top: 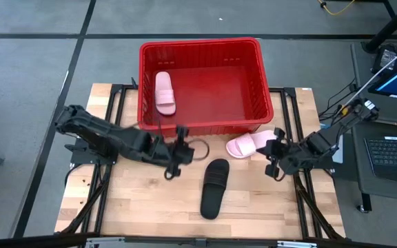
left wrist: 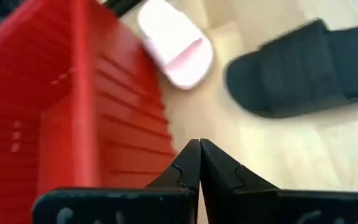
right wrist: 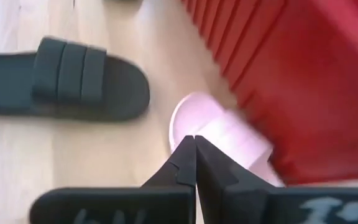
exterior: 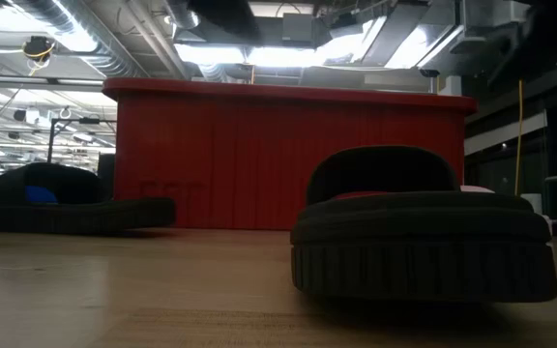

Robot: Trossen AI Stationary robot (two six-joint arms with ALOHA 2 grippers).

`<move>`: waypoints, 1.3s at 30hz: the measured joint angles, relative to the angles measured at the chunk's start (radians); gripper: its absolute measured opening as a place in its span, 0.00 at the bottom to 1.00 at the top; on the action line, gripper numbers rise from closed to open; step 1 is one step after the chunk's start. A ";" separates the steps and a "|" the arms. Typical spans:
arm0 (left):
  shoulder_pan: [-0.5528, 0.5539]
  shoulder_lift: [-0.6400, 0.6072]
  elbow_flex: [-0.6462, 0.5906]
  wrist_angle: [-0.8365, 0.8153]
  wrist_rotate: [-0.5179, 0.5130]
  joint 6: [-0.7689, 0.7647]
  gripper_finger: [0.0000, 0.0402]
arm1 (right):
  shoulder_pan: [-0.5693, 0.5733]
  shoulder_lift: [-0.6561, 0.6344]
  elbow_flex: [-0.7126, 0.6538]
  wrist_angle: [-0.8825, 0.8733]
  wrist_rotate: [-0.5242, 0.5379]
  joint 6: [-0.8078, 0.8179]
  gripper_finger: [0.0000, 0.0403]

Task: Pick and place slides into bin
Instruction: Put the pink slide into the red bin

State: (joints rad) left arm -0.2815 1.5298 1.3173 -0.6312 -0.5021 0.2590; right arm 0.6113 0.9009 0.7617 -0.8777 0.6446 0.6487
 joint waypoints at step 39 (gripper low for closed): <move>0.140 0.000 -0.362 0.665 0.109 0.147 0.01 | -0.159 -0.550 -0.462 0.207 -0.149 0.238 0.01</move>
State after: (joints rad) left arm -0.1413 1.5295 0.9558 0.0338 -0.3930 0.4061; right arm 0.4521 0.3506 0.2995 -0.6703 0.4957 0.8872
